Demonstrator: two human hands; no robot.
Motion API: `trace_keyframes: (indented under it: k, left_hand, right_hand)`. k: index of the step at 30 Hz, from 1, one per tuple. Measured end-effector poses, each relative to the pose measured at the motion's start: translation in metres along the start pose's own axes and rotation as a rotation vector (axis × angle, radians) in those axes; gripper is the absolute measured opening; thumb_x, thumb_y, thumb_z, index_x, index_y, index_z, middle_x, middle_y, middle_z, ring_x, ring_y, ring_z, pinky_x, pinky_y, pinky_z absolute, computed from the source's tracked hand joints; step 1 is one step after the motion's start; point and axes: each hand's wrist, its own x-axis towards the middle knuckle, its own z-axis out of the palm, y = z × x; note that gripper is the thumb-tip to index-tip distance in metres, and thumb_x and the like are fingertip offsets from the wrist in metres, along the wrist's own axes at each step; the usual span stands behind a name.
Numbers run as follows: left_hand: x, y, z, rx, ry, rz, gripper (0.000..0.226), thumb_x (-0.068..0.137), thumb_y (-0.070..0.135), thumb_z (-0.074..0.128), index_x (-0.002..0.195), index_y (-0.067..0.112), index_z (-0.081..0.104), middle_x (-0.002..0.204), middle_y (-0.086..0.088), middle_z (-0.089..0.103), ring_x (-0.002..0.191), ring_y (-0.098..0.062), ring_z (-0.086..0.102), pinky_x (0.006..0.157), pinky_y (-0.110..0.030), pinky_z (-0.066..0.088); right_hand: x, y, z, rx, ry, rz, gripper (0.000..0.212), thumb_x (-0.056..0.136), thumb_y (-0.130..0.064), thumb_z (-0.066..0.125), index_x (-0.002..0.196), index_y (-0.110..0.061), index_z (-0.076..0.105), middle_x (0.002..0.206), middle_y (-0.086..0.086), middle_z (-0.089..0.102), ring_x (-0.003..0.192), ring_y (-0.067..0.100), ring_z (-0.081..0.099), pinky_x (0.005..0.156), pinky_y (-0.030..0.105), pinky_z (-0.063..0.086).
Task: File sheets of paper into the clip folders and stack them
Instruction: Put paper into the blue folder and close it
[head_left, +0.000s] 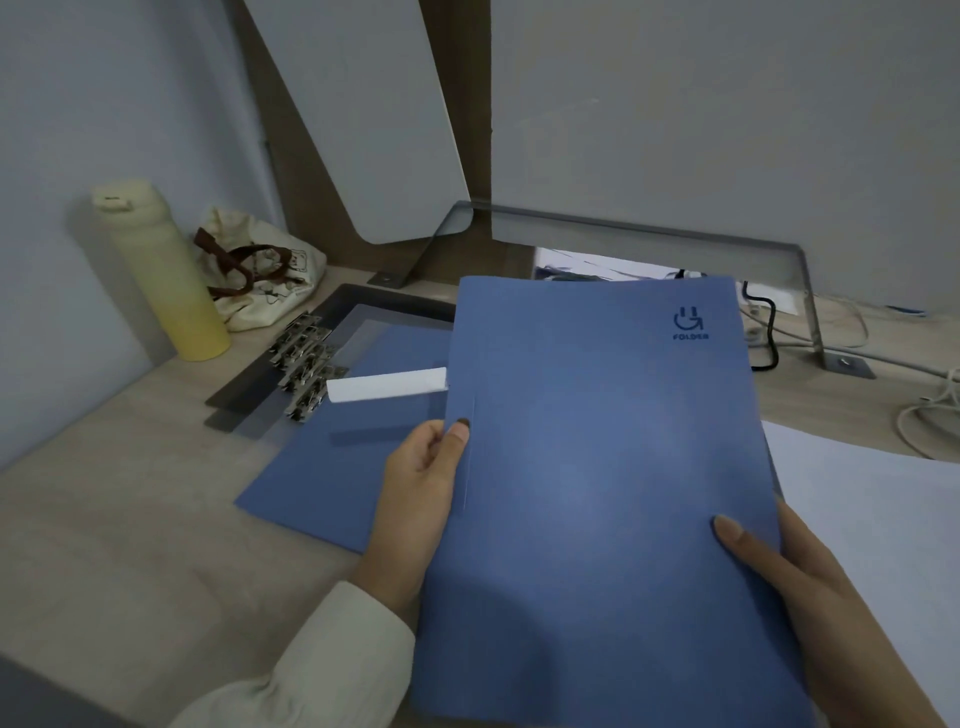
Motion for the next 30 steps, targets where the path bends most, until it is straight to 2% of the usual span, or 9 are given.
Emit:
trace_keyframes:
  k: [3, 6, 9, 12, 14, 16, 19, 22, 30]
  left_hand:
    - [0.004, -0.003, -0.001, 0.103, 0.056, 0.051, 0.044, 0.091, 0.031, 0.053, 0.079, -0.012, 0.049, 0.069, -0.013, 0.051, 0.064, -0.018, 0.045, 0.059, -0.028, 0.037]
    - [0.004, -0.006, -0.003, 0.356, 0.167, 0.159, 0.045, 0.086, 0.048, 0.050, 0.070, 0.005, 0.050, 0.063, 0.002, 0.052, 0.056, -0.013, 0.043, 0.057, -0.026, 0.037]
    - [0.007, -0.006, -0.009, 0.663, 0.369, 0.455, 0.040, 0.080, 0.054, 0.053, 0.093, 0.017, 0.052, 0.094, 0.003, 0.052, 0.083, -0.012, 0.047, 0.073, -0.027, 0.041]
    - [0.021, -0.009, -0.022, 0.897, 0.420, 0.610, 0.069, 0.075, 0.061, 0.051, 0.122, 0.012, 0.042, 0.123, -0.012, 0.044, 0.113, -0.021, 0.036, 0.094, -0.031, 0.032]
    - [0.027, -0.011, -0.032, 1.002, 0.337, 0.598, 0.080, 0.074, 0.071, 0.042, 0.126, 0.011, 0.042, 0.127, -0.011, 0.046, 0.120, -0.023, 0.032, 0.105, -0.041, 0.030]
    - [0.031, -0.011, -0.039, 1.036, 0.216, 0.550, 0.089, 0.071, 0.082, 0.029, 0.121, 0.011, 0.048, 0.115, -0.006, 0.052, 0.112, -0.021, 0.037, 0.104, -0.038, 0.031]
    - [0.036, -0.010, -0.046, 1.097, 0.160, 0.534, 0.080, 0.067, 0.084, 0.027, 0.097, 0.015, 0.055, 0.092, 0.002, 0.049, 0.093, -0.022, 0.043, 0.084, -0.029, 0.031]
    - [0.038, -0.005, -0.051, 1.155, 0.164, 0.578, 0.062, 0.069, 0.078, 0.033, 0.078, 0.018, 0.047, 0.079, 0.002, 0.049, 0.079, -0.020, 0.042, 0.069, -0.029, 0.028]
    - [0.024, -0.002, -0.031, 0.699, 0.066, 0.079, 0.047, 0.086, 0.057, 0.045, 0.064, 0.018, 0.032, 0.063, 0.003, 0.044, 0.069, -0.023, 0.049, 0.060, -0.033, 0.036]
  right_hand:
    - [-0.001, 0.002, 0.001, -0.035, -0.021, -0.048, 0.046, 0.065, -0.037, 0.070, 0.111, -0.039, 0.062, 0.106, -0.010, 0.072, 0.092, 0.015, 0.070, 0.079, 0.038, 0.057]
    - [-0.001, 0.004, 0.000, -0.009, -0.021, -0.042, 0.041, 0.071, -0.029, 0.064, 0.112, -0.036, 0.062, 0.106, -0.007, 0.072, 0.093, 0.017, 0.070, 0.082, 0.042, 0.057]
    - [-0.002, 0.003, -0.001, -0.019, -0.031, -0.040, 0.040, 0.074, -0.021, 0.059, 0.112, -0.034, 0.062, 0.106, -0.008, 0.072, 0.094, 0.016, 0.070, 0.080, 0.034, 0.055]
    - [-0.003, 0.000, -0.003, -0.068, -0.024, -0.048, 0.041, 0.073, -0.024, 0.059, 0.113, -0.033, 0.062, 0.103, -0.010, 0.073, 0.091, 0.013, 0.070, 0.074, 0.034, 0.059]
    - [-0.004, -0.001, -0.005, -0.075, -0.028, -0.045, 0.043, 0.070, -0.026, 0.061, 0.112, -0.031, 0.062, 0.101, -0.007, 0.073, 0.087, 0.014, 0.071, 0.072, 0.036, 0.056]
    - [-0.005, -0.002, -0.006, -0.077, -0.060, -0.050, 0.051, 0.059, -0.037, 0.071, 0.110, -0.032, 0.064, 0.102, -0.006, 0.073, 0.087, 0.015, 0.071, 0.068, 0.033, 0.059]
    - [-0.006, -0.002, -0.004, -0.110, -0.090, -0.079, 0.079, 0.032, -0.065, 0.081, 0.105, -0.037, 0.066, 0.102, -0.008, 0.073, 0.089, 0.014, 0.071, 0.063, 0.022, 0.058]
    - [-0.005, 0.000, -0.002, -0.105, -0.081, -0.090, 0.087, 0.024, -0.072, 0.078, 0.105, -0.040, 0.066, 0.105, -0.009, 0.072, 0.092, 0.013, 0.070, 0.070, 0.023, 0.058]
    - [-0.004, 0.003, 0.006, -0.070, -0.073, -0.120, 0.085, 0.024, -0.072, 0.078, 0.102, -0.040, 0.068, 0.104, -0.011, 0.072, 0.092, 0.010, 0.069, 0.066, 0.018, 0.056]
